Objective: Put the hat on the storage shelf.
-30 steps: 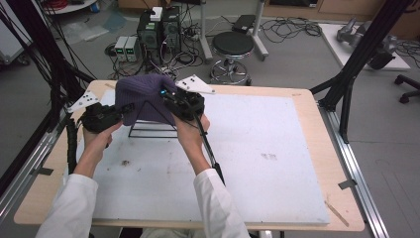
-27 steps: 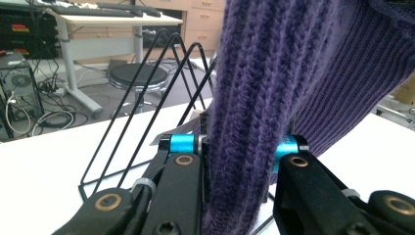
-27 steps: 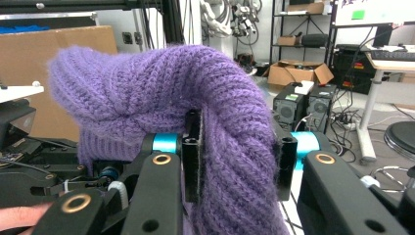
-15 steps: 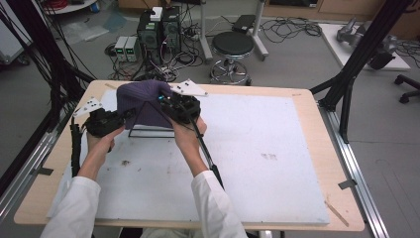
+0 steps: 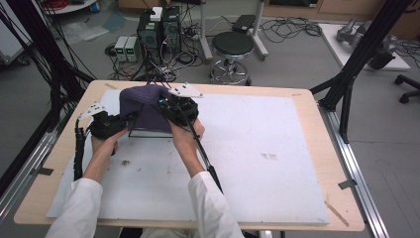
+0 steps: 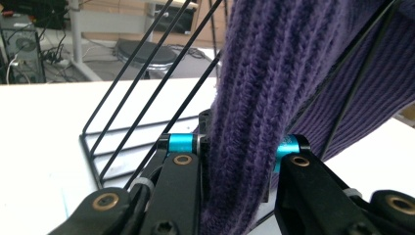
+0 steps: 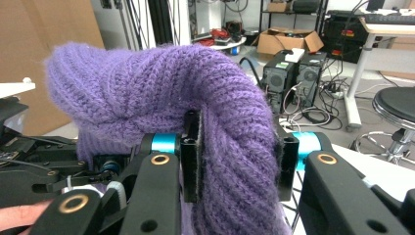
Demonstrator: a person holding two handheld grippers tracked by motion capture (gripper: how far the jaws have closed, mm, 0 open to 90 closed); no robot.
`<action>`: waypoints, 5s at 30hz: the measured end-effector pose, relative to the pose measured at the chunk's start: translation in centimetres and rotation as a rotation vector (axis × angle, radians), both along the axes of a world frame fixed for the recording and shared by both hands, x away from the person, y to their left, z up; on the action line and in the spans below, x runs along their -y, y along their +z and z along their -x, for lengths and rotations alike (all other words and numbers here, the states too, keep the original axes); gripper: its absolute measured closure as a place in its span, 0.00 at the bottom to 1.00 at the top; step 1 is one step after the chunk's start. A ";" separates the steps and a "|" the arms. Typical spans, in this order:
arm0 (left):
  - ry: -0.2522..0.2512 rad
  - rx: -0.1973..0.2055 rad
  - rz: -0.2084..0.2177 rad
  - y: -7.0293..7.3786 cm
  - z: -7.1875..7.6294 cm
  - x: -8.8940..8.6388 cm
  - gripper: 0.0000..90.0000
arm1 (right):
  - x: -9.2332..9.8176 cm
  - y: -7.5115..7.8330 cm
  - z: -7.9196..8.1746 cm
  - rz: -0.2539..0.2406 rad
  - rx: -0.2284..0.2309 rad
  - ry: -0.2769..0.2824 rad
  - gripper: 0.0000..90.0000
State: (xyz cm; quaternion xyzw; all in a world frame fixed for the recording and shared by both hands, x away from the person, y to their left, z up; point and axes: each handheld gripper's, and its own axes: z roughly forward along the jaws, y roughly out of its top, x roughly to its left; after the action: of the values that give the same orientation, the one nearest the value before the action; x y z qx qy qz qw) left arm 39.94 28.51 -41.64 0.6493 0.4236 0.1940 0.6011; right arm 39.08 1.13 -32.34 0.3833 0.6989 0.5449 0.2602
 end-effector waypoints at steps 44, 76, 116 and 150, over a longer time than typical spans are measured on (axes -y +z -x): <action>0.061 0.041 0.013 -0.2 1.2 -0.6 0.36 | 1.6 0.6 0.7 0.014 0.014 -0.097 0.14; 0.279 0.259 0.005 3.7 6.5 -1.9 0.18 | 11.3 0.7 4.2 0.063 0.160 -0.357 0.12; 0.364 0.364 0.003 4.8 10.8 -2.9 0.19 | 28.7 -4.0 13.2 -0.049 0.185 -0.627 0.12; 0.372 0.218 -0.043 -1.5 13.8 -4.5 0.18 | 29.9 -10.2 15.4 -0.029 0.166 -0.649 0.12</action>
State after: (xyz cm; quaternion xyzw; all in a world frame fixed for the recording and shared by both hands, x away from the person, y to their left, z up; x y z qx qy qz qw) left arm 26.12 33.01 -43.15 0.5477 0.4643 0.3799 0.5832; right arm 23.64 -28.81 -42.53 0.5437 0.5090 0.4730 0.4707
